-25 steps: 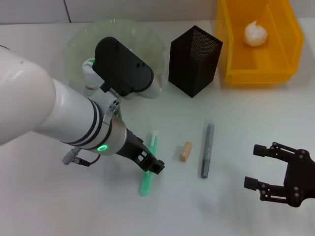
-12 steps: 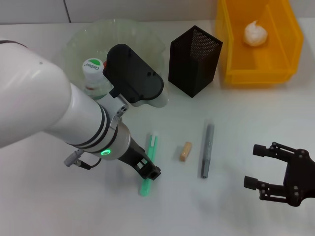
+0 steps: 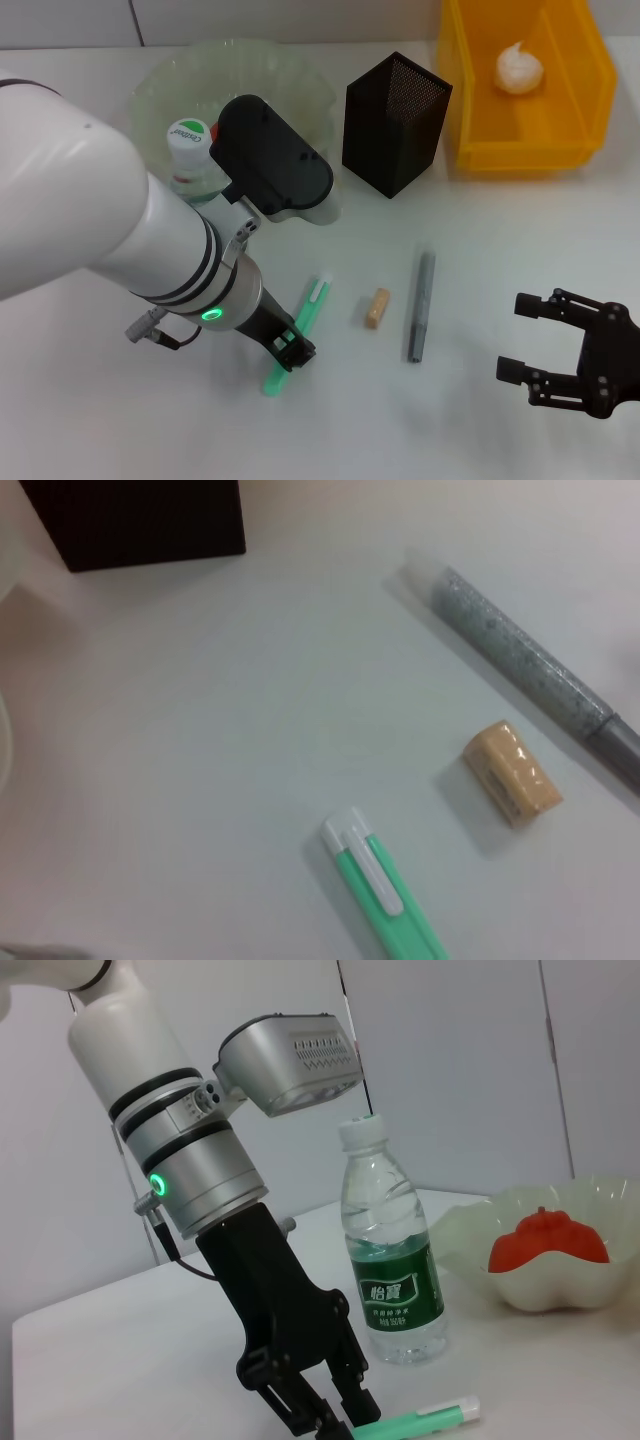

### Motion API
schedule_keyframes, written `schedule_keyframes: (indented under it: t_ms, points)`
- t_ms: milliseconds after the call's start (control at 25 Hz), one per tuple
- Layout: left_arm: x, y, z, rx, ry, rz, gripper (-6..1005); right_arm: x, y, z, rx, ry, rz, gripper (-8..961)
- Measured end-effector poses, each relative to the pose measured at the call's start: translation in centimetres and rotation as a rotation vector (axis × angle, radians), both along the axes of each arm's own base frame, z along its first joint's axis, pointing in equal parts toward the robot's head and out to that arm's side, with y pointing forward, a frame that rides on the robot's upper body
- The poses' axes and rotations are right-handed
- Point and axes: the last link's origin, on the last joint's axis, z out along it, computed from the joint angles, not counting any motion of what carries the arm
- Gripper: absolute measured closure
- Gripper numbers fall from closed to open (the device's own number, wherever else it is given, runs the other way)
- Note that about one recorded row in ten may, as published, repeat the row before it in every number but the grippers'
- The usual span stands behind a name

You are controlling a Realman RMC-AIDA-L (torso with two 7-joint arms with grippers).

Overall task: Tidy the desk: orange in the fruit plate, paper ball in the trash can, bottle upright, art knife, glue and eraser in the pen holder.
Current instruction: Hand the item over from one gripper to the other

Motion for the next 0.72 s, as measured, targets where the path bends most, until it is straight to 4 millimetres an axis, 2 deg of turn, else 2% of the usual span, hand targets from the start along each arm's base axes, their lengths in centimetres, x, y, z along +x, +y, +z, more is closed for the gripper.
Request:
schedule_keyframes:
  t_ms: [80, 720]
  points:
    - [0.00, -0.03, 0.00, -0.002, 0.002, 0.000, 644, 0.00, 0.00, 0.02, 0.000, 0.000, 0.000, 125]
    - [0.39, -0.22, 0.29, -0.038, 0.045, -0.005, 770, 0.03, 0.01, 0.27, -0.006, 0.007, -0.009, 124]
